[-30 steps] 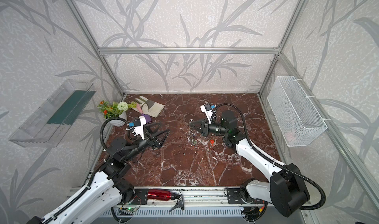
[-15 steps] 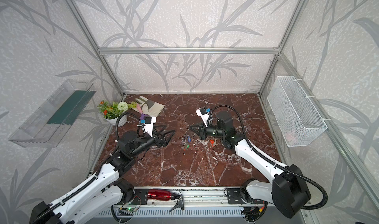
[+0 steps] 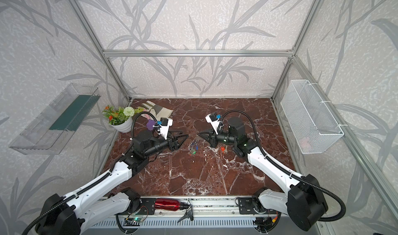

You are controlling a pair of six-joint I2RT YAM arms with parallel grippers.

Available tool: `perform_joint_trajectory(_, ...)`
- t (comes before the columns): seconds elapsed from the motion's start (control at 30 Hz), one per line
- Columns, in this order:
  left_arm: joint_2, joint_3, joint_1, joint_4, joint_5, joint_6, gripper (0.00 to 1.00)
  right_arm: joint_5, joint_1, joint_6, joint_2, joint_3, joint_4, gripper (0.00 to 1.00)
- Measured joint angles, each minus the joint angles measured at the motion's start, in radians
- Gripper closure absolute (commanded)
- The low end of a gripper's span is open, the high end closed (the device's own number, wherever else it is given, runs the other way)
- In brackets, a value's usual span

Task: Put the keys on the keyring

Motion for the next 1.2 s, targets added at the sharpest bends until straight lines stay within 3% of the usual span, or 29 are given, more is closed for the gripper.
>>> perform_joint_trajectory(0.13, 0.009, 0.002, 0.000, 0.016, 0.022, -0.011, 0.48, -0.001, 0.000, -0.012, -0.008, -0.013, 0.005, 1.00)
perform_joint_trajectory(0.4, -0.018, 0.014, 0.000, 0.009, 0.108, 0.013, 0.64, -0.023, 0.006, -0.020, -0.013, -0.053, 0.063, 1.00)
perform_joint_trajectory(0.67, -0.011, 0.057, 0.000, -0.041, 0.185, 0.074, 0.70, -0.024, 0.046, -0.100, -0.042, -0.152, 0.180, 1.00)
perform_joint_trajectory(1.2, -0.054, 0.079, 0.000, -0.224, 0.209, 0.244, 0.78, 0.008, 0.095, -0.263, -0.056, -0.225, 0.308, 1.00)
